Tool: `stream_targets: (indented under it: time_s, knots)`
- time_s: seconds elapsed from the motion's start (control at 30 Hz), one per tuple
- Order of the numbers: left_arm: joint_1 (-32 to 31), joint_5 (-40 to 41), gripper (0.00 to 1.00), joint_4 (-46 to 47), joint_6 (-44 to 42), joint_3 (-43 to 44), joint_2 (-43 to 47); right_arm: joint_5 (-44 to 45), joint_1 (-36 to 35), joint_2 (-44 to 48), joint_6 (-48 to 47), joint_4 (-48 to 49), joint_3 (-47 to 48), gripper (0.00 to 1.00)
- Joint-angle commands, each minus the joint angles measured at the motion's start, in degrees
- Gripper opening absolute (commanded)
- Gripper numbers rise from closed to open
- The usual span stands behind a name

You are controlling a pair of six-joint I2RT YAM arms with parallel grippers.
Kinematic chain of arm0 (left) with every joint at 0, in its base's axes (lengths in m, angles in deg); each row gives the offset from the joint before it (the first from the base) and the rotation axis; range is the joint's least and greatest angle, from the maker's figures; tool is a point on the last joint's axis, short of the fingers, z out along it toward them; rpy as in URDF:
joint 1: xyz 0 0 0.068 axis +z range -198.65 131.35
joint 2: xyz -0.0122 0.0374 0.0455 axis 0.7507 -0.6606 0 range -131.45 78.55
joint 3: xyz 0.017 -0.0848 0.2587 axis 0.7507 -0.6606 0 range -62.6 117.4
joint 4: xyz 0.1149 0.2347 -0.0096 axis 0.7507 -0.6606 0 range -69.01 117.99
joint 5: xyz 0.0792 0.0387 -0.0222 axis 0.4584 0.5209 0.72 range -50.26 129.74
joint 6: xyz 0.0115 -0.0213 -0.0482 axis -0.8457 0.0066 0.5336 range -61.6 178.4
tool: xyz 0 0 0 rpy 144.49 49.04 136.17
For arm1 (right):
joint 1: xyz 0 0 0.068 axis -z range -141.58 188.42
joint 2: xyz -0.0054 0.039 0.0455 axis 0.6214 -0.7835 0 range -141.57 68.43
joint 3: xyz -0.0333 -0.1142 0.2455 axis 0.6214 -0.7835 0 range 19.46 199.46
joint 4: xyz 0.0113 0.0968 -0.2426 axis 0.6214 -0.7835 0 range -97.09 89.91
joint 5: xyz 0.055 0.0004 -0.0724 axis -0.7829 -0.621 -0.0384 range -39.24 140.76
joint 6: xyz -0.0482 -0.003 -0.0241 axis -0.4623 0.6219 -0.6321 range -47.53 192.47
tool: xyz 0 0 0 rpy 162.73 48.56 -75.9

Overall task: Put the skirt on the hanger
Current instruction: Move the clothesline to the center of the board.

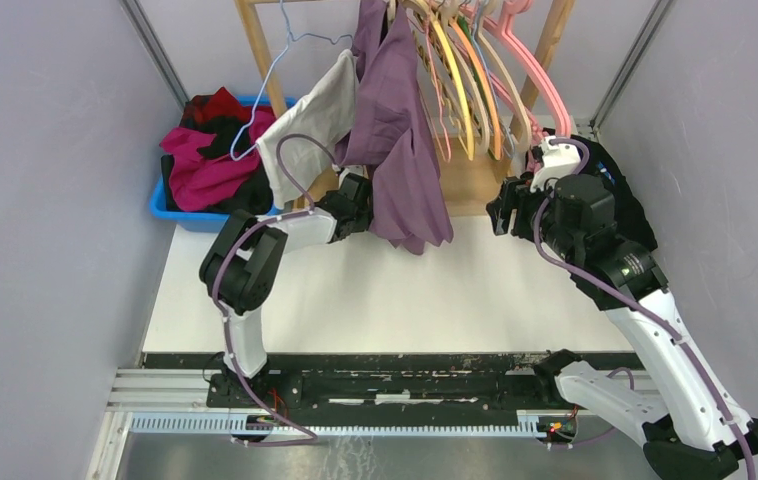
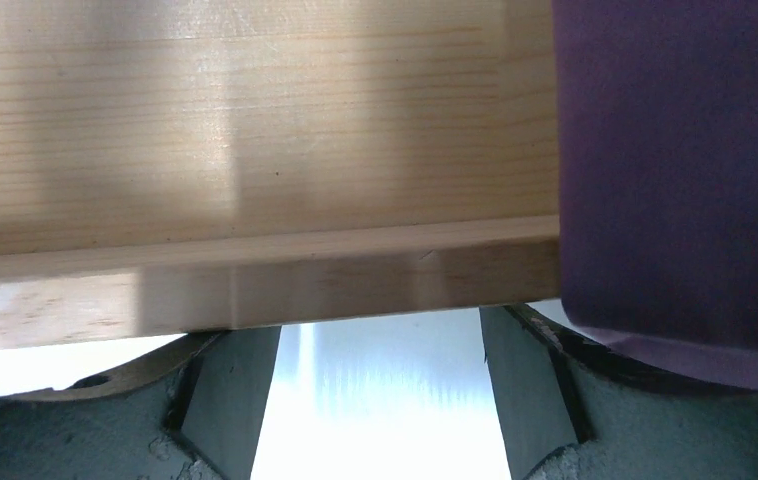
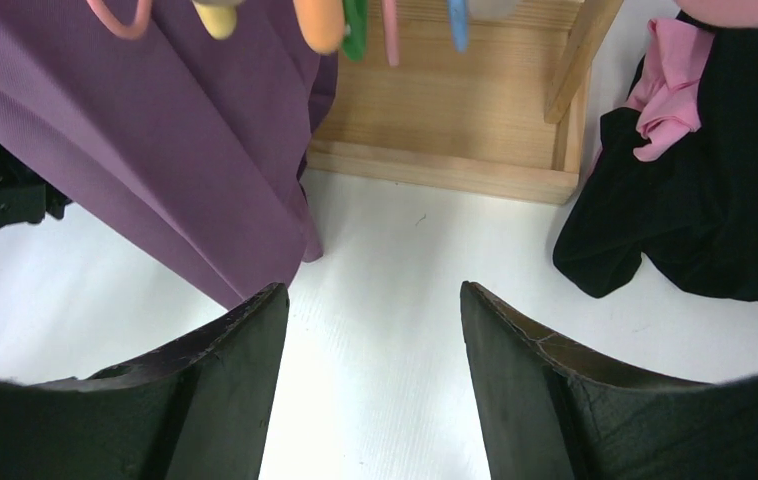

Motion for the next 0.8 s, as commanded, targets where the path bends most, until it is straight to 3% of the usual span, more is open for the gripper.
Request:
stream_targets:
  time_s: [0.0,0.23,0.63,0.67,0.77]
  knots:
    - [2.0,-3.0,0.8,-0.7,-3.7,5.5,-5.0,1.0,0.3,2.1,-0.3,-0.2,-0.5,0.7]
    - [3.6,-3.5,0.82,-2.4,-4.1,8.2,-5.5,1.6,0.5,4.1,-0.1,-1.2,-1.8,0.7]
    - [2.6,-12.3,0.95,-4.1,-0.8,-4.0,8.1,1.1,0.6,5.3,1.6,-1.2,-4.2,0.72]
    - [2.3,-13.1,0.99,-4.4,-1.1,-4.4,9.5,1.0,0.6,5.3,1.7,-1.1,-4.4,0.72]
    - [1.6,-15.1,0.99,-6.0,-1.7,-5.4,12.6,0.4,0.6,5.1,2.3,-0.8,-4.8,0.72]
